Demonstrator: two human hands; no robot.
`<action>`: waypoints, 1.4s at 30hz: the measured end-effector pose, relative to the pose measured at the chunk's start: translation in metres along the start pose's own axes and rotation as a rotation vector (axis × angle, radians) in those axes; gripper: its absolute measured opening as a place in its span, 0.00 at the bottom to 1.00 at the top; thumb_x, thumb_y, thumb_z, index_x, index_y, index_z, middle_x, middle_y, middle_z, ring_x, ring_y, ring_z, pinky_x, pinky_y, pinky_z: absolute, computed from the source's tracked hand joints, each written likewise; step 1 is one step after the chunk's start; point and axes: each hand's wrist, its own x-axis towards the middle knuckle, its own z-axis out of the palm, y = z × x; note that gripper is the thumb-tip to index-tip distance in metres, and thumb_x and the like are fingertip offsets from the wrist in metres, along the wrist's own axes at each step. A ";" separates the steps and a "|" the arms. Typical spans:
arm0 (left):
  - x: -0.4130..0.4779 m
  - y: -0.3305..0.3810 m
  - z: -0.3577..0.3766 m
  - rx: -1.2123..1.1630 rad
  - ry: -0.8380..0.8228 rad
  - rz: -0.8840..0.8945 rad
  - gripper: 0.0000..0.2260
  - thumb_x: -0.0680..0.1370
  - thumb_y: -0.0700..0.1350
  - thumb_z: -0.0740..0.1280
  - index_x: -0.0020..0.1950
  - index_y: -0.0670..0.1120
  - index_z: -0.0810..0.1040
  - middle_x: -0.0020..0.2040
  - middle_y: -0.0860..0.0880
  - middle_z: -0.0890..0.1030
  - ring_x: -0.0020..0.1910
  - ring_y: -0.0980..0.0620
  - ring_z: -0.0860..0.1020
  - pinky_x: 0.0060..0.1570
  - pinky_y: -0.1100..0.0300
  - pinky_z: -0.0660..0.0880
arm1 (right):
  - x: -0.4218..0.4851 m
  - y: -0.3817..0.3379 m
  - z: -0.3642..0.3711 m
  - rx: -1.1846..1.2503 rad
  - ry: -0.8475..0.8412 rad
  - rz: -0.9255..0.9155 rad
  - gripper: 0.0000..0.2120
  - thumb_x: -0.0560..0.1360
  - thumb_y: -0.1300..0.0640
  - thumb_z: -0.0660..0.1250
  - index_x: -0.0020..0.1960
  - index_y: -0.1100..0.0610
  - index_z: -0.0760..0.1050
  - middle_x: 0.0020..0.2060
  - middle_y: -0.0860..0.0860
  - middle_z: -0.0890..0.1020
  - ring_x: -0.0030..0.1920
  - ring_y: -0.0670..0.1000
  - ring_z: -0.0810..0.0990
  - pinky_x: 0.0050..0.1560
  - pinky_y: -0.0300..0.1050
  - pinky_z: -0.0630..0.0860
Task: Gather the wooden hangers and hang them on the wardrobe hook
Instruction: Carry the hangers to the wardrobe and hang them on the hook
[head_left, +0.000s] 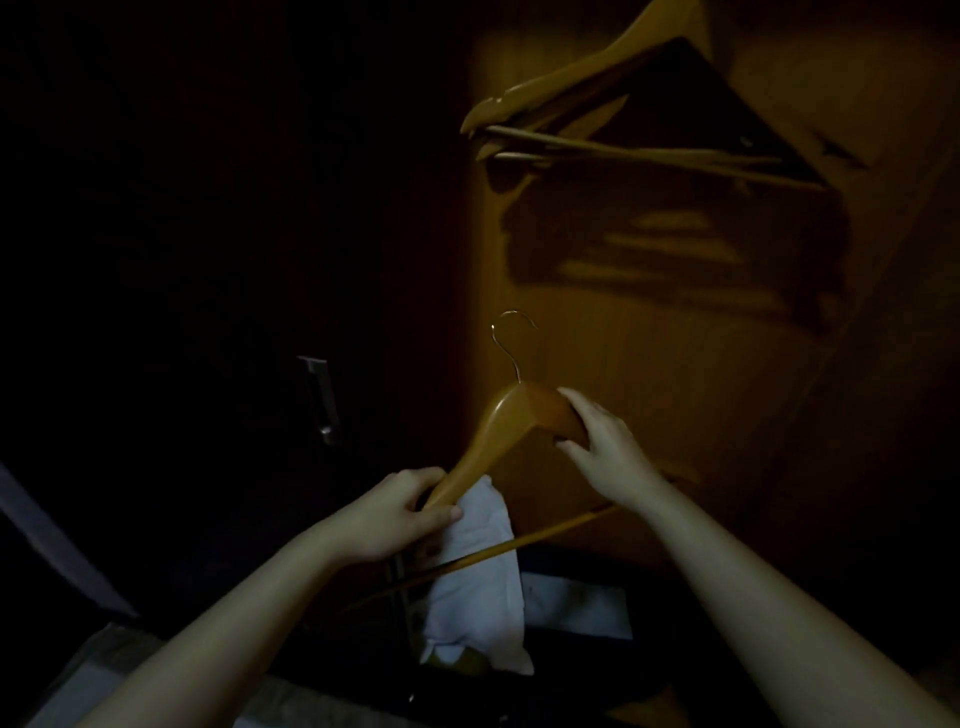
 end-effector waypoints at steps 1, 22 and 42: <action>-0.003 -0.007 0.005 0.005 0.015 -0.003 0.05 0.77 0.46 0.66 0.45 0.45 0.74 0.33 0.52 0.75 0.29 0.59 0.75 0.32 0.65 0.72 | -0.004 0.002 0.011 -0.001 -0.006 0.046 0.30 0.76 0.58 0.64 0.75 0.52 0.56 0.70 0.52 0.67 0.71 0.55 0.65 0.70 0.58 0.63; -0.001 -0.001 0.070 0.174 -0.076 -0.013 0.11 0.81 0.53 0.54 0.52 0.49 0.71 0.40 0.49 0.77 0.37 0.51 0.76 0.43 0.50 0.74 | -0.023 -0.013 0.079 0.850 0.214 0.678 0.39 0.67 0.57 0.75 0.72 0.56 0.58 0.59 0.59 0.77 0.58 0.59 0.78 0.62 0.58 0.74; 0.132 0.126 -0.004 0.373 0.217 0.338 0.33 0.77 0.52 0.64 0.75 0.57 0.47 0.77 0.52 0.51 0.76 0.51 0.52 0.74 0.50 0.53 | -0.018 -0.002 -0.132 0.838 0.040 0.132 0.12 0.76 0.61 0.62 0.55 0.47 0.72 0.53 0.53 0.77 0.42 0.47 0.84 0.39 0.37 0.81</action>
